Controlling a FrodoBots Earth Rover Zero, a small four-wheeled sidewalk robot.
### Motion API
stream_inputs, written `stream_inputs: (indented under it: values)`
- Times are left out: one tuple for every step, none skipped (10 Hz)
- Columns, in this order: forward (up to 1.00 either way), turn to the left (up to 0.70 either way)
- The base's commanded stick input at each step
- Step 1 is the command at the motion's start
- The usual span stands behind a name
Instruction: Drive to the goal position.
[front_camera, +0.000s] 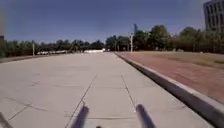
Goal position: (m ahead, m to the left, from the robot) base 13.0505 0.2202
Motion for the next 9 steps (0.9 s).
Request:
stream_inputs:
  values:
    - [0.68,0.00]
    - [0.68,0.00]
    - [0.68,0.00]
    - [0.68,0.00]
    - [0.68,0.00]
    - [0.68,0.00]
    - [0.68,-0.01]
    - [0.68,-0.18]
    - [0.68,-0.22]
